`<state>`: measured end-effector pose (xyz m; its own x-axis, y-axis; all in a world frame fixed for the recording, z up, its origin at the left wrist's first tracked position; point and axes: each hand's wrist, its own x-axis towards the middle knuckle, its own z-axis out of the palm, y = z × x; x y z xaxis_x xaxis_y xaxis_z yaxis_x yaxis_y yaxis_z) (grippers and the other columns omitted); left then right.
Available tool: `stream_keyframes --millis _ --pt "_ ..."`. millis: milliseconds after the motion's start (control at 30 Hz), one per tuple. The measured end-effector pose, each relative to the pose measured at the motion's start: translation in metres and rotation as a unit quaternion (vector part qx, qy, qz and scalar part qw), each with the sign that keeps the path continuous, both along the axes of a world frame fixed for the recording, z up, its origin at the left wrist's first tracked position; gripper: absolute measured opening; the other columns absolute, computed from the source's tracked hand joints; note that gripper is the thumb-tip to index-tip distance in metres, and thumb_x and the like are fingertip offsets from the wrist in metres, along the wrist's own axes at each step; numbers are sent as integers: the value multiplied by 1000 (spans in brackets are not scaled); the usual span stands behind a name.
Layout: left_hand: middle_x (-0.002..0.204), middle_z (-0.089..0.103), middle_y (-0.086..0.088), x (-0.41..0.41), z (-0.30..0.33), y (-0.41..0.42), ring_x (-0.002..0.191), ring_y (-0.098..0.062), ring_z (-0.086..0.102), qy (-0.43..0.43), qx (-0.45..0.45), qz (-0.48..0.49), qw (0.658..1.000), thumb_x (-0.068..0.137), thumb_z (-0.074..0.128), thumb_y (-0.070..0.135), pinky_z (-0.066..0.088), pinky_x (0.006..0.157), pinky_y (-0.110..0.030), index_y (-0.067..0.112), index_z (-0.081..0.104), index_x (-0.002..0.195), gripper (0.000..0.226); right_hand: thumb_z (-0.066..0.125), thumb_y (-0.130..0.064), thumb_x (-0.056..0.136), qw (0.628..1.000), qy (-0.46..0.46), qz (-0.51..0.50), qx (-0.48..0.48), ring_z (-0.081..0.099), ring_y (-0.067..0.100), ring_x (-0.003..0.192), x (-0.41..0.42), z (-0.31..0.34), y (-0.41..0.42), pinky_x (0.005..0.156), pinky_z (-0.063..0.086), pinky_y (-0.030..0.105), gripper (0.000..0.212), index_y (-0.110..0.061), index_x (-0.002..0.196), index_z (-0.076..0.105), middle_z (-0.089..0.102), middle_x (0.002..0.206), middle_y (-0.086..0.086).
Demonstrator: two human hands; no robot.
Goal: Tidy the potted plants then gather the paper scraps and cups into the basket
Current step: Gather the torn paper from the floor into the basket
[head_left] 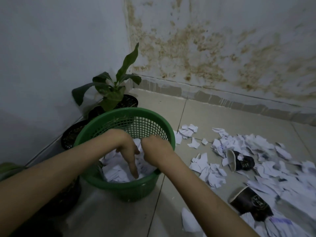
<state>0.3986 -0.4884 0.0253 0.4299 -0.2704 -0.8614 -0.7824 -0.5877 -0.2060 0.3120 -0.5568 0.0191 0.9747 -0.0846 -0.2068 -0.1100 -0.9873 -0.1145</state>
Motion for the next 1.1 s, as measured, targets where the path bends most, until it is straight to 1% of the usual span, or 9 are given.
stream_keyframes --millis 67,200,367,533,667,767,900,1033,1100 --pt "157 16 -2 -6 13 -1 140 -26 28 -31 -25 -4 999 75 55 68 28 114 -38 22 12 150 98 46 -5 90 999 -32 -15 17 43 34 119 -8 12 -2 91 42 41 32 -2 122 48 49 125 20" --pt "138 49 -7 -44 33 -6 123 -26 48 -121 -185 -51 974 87 50 54 39 105 -38 15 42 137 63 47 -2 87 991 -105 -68 50 42 35 118 -33 28 -16 88 42 42 37 -6 124 46 48 123 19" --pt "120 59 -9 -103 46 -28 107 -26 57 -197 -472 -117 851 91 45 42 44 91 -36 16 52 125 44 50 -8 86 967 -168 -170 87 41 34 116 -97 40 -53 87 40 40 41 -11 126 45 48 122 17" --pt "129 53 -1 -183 12 -57 115 -22 51 -22 -607 -173 775 90 49 39 40 96 -36 21 51 128 42 47 -3 87 941 -105 -288 143 50 23 114 -192 32 -109 80 36 23 43 -16 128 48 52 130 10" --pt "131 48 -1 -238 -45 -77 119 -17 47 165 -506 -285 797 93 48 38 39 96 -30 20 47 130 41 47 -9 91 878 -27 -443 177 53 26 111 -297 -3 -135 82 41 29 42 -18 132 45 53 130 11" --pt "147 30 -4 -271 -96 -71 132 -18 33 199 -371 -407 810 91 49 42 31 103 -28 19 32 141 57 48 -17 94 820 78 -536 184 53 26 110 -382 -48 -118 81 40 27 33 -11 127 49 55 125 12" --pt "114 54 -8 -294 -133 -61 98 -18 48 268 -184 -429 842 89 53 28 33 70 -23 10 53 113 30 47 -14 94 694 252 -568 365 57 9 68 -447 -108 -58 60 48 15 29 -3 119 58 60 84 1" --pt "119 62 -21 -311 -155 -60 87 -22 61 388 129 -399 821 93 45 5 44 59 -11 -3 62 114 28 53 -8 92 619 369 -517 463 58 9 68 -441 -144 -20 65 52 17 32 4 121 56 63 107 17" --pt "126 56 -26 -319 -168 -53 98 -26 61 423 170 -388 801 92 40 -5 46 58 -7 -7 57 120 34 53 -3 91 615 367 -506 480 58 11 67 -430 -153 -18 74 52 25 33 7 122 54 59 121 26"
